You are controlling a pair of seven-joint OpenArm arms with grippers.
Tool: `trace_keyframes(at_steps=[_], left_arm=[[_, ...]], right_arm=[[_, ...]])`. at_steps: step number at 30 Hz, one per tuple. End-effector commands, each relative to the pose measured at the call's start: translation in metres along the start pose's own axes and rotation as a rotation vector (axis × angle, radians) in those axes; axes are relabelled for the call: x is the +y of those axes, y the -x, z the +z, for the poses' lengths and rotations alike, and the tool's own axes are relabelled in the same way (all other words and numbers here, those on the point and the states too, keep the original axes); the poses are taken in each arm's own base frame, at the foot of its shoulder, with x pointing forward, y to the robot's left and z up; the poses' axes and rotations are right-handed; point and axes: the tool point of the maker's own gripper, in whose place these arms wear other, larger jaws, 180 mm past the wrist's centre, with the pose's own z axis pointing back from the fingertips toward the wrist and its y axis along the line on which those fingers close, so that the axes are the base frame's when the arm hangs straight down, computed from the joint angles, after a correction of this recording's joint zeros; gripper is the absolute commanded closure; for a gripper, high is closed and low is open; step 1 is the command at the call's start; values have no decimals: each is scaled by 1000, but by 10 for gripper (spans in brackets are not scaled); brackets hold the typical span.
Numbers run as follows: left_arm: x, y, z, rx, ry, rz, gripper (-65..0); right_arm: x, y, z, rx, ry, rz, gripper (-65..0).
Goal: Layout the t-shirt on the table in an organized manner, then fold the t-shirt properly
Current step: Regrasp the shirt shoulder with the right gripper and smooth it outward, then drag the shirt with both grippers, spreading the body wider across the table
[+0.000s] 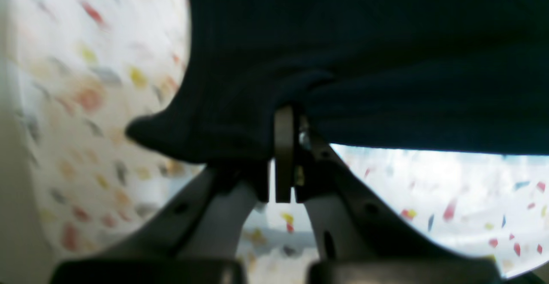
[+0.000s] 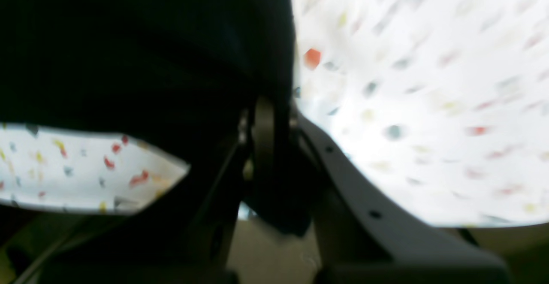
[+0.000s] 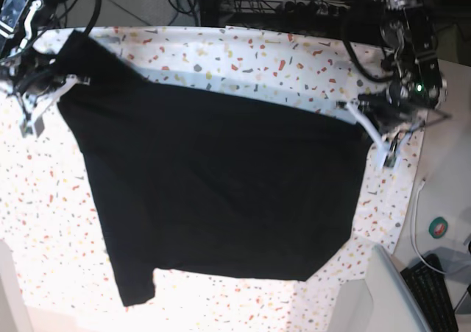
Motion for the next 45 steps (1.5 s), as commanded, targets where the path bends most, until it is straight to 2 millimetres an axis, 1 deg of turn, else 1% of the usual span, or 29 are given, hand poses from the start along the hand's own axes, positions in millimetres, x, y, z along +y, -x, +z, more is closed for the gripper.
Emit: trace_keyframes(at_steps=[1, 4, 6, 7, 8, 10, 12, 13, 16, 17, 19, 20, 21, 23, 25, 27, 29, 30, 31, 33, 34, 35, 36, 38, 41, 42, 44, 45], left_arm=[[6, -33, 6, -66, -28, -31, 0], [0, -83, 8, -111, -25, -76, 0], [-8, -123, 10, -166, -13, -114, 0], [-13, -139, 11, -186, -6, -132, 0], [-18, -159, 12, -212, 2, -153, 0], [-22, -196, 16, -253, 0, -160, 0], [-26, -230, 22, -304, -10, -144, 0], [-28, -244, 23, -316, -11, -138, 0], [-33, -290, 29, -358, -4, -150, 0], [-33, -306, 32, -373, -1, -148, 0], [-44, -346, 43, -436, 29, -135, 0], [-49, -367, 51, -480, 44, -127, 0], [-52, -389, 62, -529, 53, -124, 0], [-59, -425, 88, -610, 69, -123, 0], [-67, -450, 116, -684, 81, -131, 0], [-70, -461, 135, -737, 77, -141, 0], [-71, -462, 145, -769, 72, -148, 0], [-72, -454, 140, -761, 71, -149, 0], [-73, -443, 134, -752, 67, -151, 0], [-75, -415, 118, -725, 66, -153, 0], [-74, -396, 107, -698, 61, -155, 0], [-69, -372, 93, -658, 48, -158, 0], [-67, -353, 82, -624, 44, -159, 0], [-69, -310, 57, -542, 52, -157, 0], [-66, -236, 17, -379, 58, -151, 0], [-67, -214, 8, -330, 64, -148, 0], [-71, -172, -7, -244, 79, -141, 0], [-71, -151, -14, -198, 81, -140, 0]], right_arm=[[-12, -26, 11, -57, 45, 20, 0], [-21, -70, 23, -117, 74, 44, 0], [-29, -109, 31, -177, 85, 49, 0], [-34, -125, 34, -200, 90, 49, 0], [-38, -142, 36, -220, 90, 48, 0], [-48, -178, 43, -266, 91, 38, 0], [-63, -204, 51, -294, 101, 27, 0], [-68, -220, 58, -319, 104, 21, 0], [-81, -258, 80, -385, 112, 7, 0], [-83, -274, 92, -422, 113, 2, 0], [-91, -305, 120, -497, 123, -6, 0], [-94, -322, 138, -543, 130, -8, 0], [-94, -339, 157, -585, 140, 6, 0], [-93, -367, 195, -662, 178, 54, 0], [-93, -385, 229, -728, 215, 83, 0], [-94, -391, 251, -775, 241, 95, 0], [-93, -392, 262, -805, 258, 108, 0], [-94, -387, 257, -794, 264, 109, 0], [-94, -379, 244, -762, 268, 117, 0], [-95, -355, 214, -686, 279, 139, 0], [-92, -338, 192, -636, 274, 154, 0], [-83, -320, 167, -585, 253, 166, 0], [-78, -304, 147, -539, 237, 171, 0], [-67, -267, 105, -449, 194, 173, 0], [-41, -200, 39, -319, 96, 154, 0], [-35, -177, 19, -276, 62, 138, 0], [-26, -138, -13, -197, 9, 100, 0], [-25, -121, -27, -166, -10, 81, 0]])
